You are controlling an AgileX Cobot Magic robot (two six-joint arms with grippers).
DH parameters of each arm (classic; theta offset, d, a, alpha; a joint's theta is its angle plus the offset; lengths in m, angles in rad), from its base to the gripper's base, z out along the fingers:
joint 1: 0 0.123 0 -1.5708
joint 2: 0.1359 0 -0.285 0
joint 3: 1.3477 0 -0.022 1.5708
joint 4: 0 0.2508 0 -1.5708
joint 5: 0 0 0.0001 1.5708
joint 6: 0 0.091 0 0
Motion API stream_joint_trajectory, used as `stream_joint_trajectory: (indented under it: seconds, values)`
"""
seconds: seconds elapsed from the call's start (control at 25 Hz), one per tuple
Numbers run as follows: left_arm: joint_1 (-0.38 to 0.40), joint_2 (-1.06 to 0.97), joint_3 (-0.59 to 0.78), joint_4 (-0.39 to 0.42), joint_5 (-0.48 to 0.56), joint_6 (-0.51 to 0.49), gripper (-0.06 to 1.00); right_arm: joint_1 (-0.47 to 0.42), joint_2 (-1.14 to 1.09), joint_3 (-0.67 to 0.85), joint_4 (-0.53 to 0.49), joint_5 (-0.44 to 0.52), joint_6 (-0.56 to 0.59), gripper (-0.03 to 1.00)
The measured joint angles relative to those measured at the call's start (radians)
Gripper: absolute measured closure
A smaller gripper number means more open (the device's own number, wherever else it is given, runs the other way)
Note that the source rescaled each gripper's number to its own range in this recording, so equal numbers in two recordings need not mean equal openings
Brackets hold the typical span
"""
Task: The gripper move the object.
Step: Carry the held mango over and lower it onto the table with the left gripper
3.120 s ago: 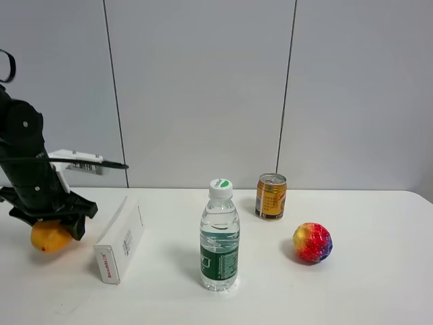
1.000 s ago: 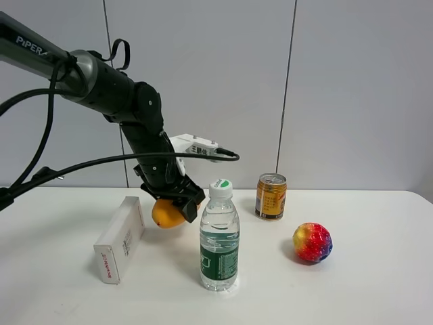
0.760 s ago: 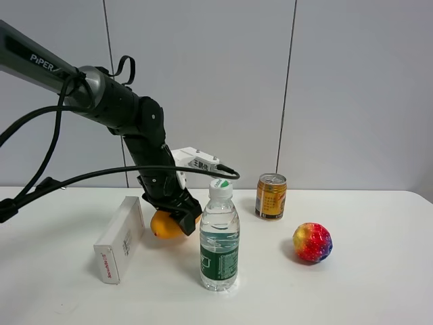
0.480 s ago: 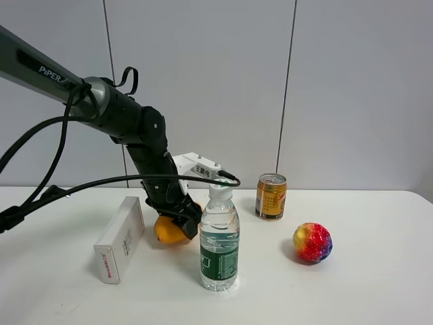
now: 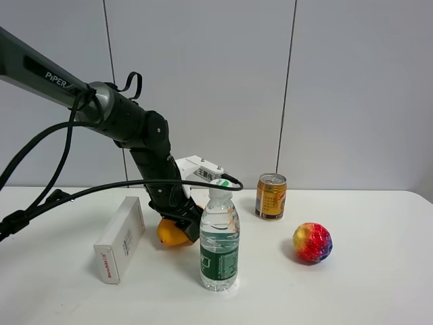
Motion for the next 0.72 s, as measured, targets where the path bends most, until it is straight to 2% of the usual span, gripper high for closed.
stream_joint_trajectory:
  seconds: [0.04,0.08,0.16,0.24,0.28,0.4,0.72]
  values:
    - [0.000,0.000,0.000,0.000,-0.001,0.000,0.91,0.000,0.000,0.000,0.000,0.000,0.000,-0.03]
    - [0.000,0.000,0.000,0.000,-0.012,0.000,0.78,0.000,0.000,0.000,0.000,0.000,0.000,-0.03]
    - [0.000,0.000,0.000,-0.002,-0.034,-0.006,0.33,0.000,0.000,0.000,0.000,0.000,0.000,-0.03]
    - [0.000,0.000,0.000,-0.003,-0.046,-0.029,0.05,0.000,0.000,0.000,0.000,0.000,0.000,-0.03]
    - [0.000,0.000,0.000,-0.003,-0.049,-0.040,-0.01,0.000,0.000,0.000,0.000,0.000,0.000,-0.03]
    - [0.000,0.000,0.000,-0.003,-0.060,-0.050,-0.06,0.000,0.000,0.000,0.000,0.000,0.000,-0.03]
    - [0.000,0.001,0.000,-0.003,-0.060,-0.071,-0.06,0.000,0.000,0.000,0.000,0.000,0.000,-0.03]
